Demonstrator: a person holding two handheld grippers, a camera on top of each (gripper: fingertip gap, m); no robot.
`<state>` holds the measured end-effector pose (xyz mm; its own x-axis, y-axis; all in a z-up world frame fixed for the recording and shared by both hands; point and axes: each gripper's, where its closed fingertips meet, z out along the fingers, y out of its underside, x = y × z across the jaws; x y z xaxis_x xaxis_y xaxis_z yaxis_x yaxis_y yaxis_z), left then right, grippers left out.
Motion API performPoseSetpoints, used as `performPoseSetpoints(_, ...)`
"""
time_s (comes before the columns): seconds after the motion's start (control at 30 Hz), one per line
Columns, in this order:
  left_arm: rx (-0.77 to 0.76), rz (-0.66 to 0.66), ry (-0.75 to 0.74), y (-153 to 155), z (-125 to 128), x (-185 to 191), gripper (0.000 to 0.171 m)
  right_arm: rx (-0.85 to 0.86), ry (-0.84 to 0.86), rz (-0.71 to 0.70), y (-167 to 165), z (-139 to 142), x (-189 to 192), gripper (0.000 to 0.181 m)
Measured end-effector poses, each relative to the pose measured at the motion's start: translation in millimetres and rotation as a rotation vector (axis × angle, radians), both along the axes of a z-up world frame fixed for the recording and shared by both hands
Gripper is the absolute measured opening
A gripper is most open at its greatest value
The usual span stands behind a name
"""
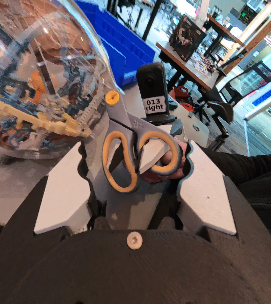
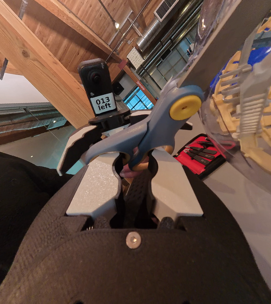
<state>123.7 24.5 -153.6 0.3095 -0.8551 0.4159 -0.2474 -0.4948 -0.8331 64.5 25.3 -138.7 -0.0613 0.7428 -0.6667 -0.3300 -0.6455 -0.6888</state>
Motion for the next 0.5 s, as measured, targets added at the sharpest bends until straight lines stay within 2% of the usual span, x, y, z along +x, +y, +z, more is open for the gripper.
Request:
performPoseSetpoints(0.13,-0.067,-0.052,-0.008,-8,-13,14,0.111,0.020,-0.001,-0.004,2,-1,-2,0.024)
performPoseSetpoints(0.5,-0.032,-0.032,-0.061,1,-7,23,0.106,-0.026,0.030,-0.013,10,1,5,0.020)
